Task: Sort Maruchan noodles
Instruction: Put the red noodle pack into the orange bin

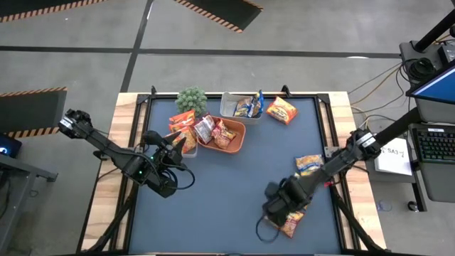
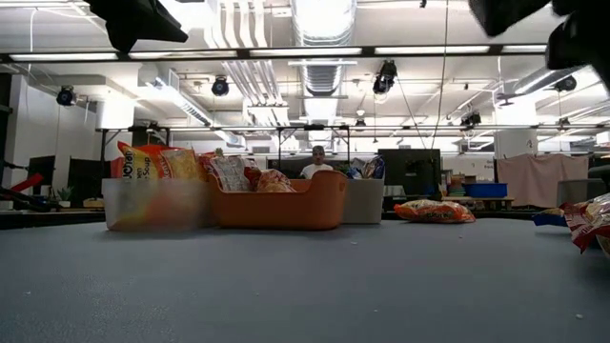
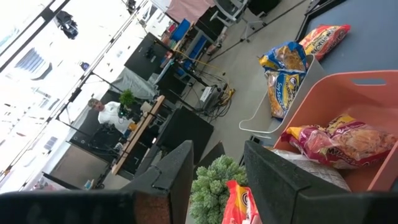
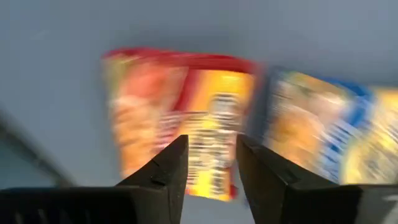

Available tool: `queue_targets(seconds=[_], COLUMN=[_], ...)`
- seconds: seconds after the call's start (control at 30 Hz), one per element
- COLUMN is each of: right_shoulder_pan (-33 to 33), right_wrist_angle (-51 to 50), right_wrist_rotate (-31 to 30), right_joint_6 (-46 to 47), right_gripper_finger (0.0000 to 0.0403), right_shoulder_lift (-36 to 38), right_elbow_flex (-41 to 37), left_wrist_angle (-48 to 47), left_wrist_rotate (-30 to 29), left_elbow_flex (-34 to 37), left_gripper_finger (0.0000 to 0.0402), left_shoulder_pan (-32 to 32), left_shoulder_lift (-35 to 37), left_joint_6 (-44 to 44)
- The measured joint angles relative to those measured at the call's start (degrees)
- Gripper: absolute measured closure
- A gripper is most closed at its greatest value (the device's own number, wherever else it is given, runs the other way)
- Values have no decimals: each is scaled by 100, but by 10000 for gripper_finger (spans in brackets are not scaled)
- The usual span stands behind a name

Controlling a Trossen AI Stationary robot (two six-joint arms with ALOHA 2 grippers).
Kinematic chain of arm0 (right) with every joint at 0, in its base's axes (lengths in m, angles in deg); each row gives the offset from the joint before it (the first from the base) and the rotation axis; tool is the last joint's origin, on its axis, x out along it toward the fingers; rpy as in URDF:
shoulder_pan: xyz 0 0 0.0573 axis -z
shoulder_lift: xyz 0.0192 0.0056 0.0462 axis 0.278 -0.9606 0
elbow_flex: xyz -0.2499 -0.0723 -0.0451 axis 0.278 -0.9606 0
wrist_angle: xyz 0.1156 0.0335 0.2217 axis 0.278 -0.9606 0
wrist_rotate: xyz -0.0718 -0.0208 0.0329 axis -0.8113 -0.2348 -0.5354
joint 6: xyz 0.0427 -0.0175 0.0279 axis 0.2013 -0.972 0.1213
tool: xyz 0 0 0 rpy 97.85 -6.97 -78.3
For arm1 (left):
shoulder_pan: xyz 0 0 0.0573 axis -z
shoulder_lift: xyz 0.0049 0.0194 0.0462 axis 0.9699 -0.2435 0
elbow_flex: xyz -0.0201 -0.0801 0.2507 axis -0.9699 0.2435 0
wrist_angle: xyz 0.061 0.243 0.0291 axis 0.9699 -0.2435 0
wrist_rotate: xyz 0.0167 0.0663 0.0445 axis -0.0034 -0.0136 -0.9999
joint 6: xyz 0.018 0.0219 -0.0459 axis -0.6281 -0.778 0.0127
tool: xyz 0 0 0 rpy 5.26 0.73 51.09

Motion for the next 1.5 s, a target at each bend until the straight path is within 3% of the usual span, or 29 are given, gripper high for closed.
queue_targets(seconds=[0.17,0.43,0.63,0.77,0.87,0.97,1.07,1.2,1.37,1.5], right_shoulder_pan=[-171,-165,-103,-29,22,90,152,210,389,533], right_wrist_angle=[1164,1177,1373,2043,2599,3015,2996,2975,2893,2476], right_wrist_rotate=[289,702,624,468,97,-863,-1859,-2517,-1968,-783], right_joint_6=[-601,-384,-384,-383,-384,-419,-596,-929,-1033,-496], right_gripper_finger=[320,389,394,394,394,394,394,394,394,394], right_shoulder_lift=[0,-2,-9,-9,-9,-11,-15,63,236,376], right_elbow_flex=[-394,-910,-1115,-1361,-1478,-1497,-1320,-1010,-796,-824], left_wrist_angle=[0,9,11,18,31,35,35,37,42,55], left_wrist_rotate=[1,0,0,0,0,0,0,0,0,2], left_elbow_flex=[0,0,0,0,0,0,0,0,0,0], left_gripper_finger=[274,274,274,274,274,274,274,274,274,274], left_shoulder_pan=[0,0,0,0,0,0,0,0,0,0], left_shoulder_lift=[-1,-2,-2,-2,-2,-2,-2,-2,-2,-2], left_joint_6=[-36,-38,-67,-82,-82,-82,-82,-82,-82,-82])
